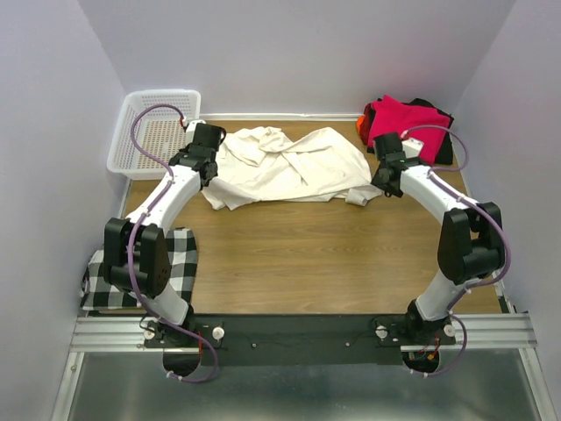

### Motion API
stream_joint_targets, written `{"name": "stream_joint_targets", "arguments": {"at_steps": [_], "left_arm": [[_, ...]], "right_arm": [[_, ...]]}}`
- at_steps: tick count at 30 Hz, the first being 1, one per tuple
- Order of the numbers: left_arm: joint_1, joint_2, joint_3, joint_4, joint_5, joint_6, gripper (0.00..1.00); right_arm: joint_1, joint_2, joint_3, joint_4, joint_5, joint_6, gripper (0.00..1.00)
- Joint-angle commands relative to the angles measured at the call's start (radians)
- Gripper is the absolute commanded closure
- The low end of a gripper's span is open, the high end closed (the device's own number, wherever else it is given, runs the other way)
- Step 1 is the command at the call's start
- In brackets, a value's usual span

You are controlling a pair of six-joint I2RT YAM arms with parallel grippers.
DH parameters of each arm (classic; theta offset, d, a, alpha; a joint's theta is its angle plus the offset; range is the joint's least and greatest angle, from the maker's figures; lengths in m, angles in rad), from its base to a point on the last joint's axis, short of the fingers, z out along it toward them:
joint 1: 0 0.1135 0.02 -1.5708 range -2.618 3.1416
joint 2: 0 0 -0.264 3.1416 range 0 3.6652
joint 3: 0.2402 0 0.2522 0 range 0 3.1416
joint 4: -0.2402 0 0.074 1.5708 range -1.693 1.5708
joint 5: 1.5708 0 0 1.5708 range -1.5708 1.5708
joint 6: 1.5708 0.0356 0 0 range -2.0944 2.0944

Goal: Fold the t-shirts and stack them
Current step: Flatten out the tshirt

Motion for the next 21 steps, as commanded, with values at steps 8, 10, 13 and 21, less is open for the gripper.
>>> {"name": "stream_joint_targets", "arguments": {"at_steps": [8,10,13,21], "left_arm": [[0.045,0.048,0.033,0.046,0.029,0.065,1.0],[0.05,0.051,0.033,0.048,0.032,0.069,1.0],[0.057,0.052,0.027,0.053,0.038,0.076,1.0],[0.071,0.056,0.013,0.063,0.053,0.085,1.0]], "right_arm": [[-0.131,0.066,0.009,0.02,-0.204,0.065,0.46],[-0.156,0.08,0.003,0.023,-0.256,0.099,0.46],[-0.214,0.088,-0.008,0.025,-0.336,0.165,0.46],[-0.248,0.141,0.024,0.065,-0.414,0.217,0.48]]}}
